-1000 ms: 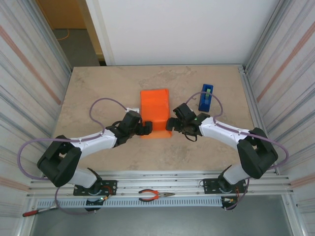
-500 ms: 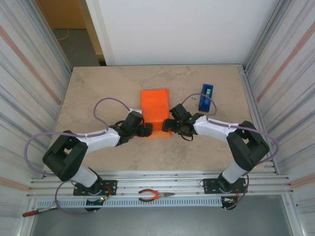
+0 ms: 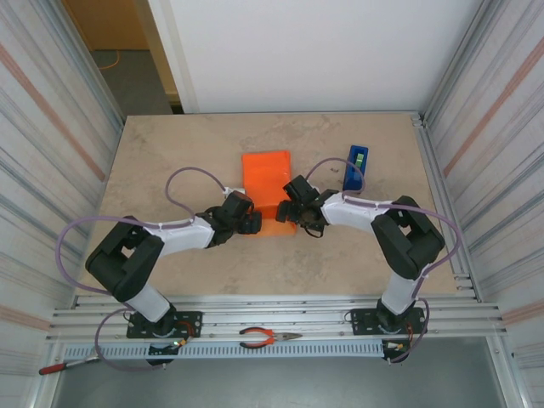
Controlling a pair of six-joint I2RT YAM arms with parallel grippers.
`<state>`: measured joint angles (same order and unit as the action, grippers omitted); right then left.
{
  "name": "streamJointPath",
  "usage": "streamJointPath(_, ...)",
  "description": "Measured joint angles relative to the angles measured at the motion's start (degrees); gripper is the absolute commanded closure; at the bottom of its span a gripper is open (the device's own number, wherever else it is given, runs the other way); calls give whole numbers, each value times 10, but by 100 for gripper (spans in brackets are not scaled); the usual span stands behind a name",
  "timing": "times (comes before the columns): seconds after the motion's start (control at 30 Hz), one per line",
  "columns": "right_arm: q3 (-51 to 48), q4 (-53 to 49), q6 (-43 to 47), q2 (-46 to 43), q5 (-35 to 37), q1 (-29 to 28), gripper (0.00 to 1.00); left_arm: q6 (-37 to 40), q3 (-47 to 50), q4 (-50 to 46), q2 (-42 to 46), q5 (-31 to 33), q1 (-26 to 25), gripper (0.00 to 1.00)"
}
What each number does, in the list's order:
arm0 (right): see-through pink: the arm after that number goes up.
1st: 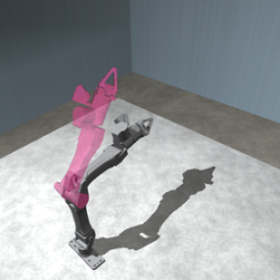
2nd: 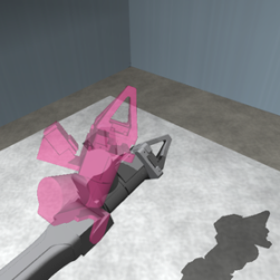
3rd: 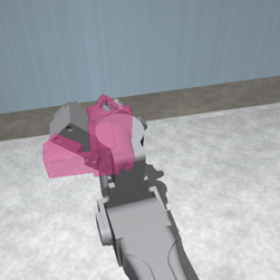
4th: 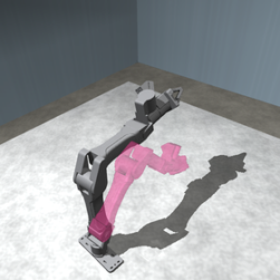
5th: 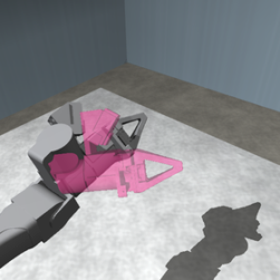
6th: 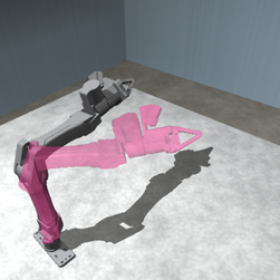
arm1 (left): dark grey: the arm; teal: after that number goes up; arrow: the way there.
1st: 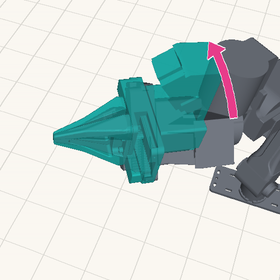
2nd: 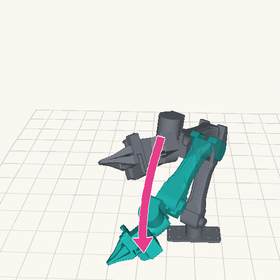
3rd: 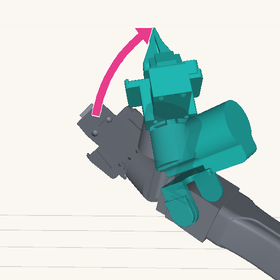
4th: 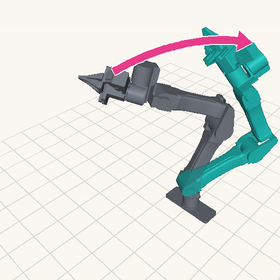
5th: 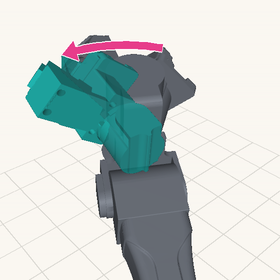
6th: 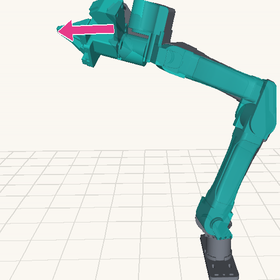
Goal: Wrap the gift box in paper
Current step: Fold the third fold of the wrapping paper on the gift box.
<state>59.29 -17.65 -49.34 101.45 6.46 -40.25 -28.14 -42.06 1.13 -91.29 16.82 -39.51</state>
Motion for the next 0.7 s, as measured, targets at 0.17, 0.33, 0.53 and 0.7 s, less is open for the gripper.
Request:
streamJointPath(0.17, 6, -11, -14, 8, 18, -7, 15, -9, 1, 0, 0, -1, 0, 3)
streamJointPath(0.33, 9, -17, -38, 13, 44, -16, 22, -16, 2, 0, 0, -3, 0, 4)
streamJointPath(0.53, 9, -19, -50, 17, 62, -29, 36, -16, 2, 0, -14, -3, 0, 4)
streamJointPath(0.7, 9, -20, -58, 17, 61, -32, 45, -16, 2, 0, -20, -3, 0, 4)
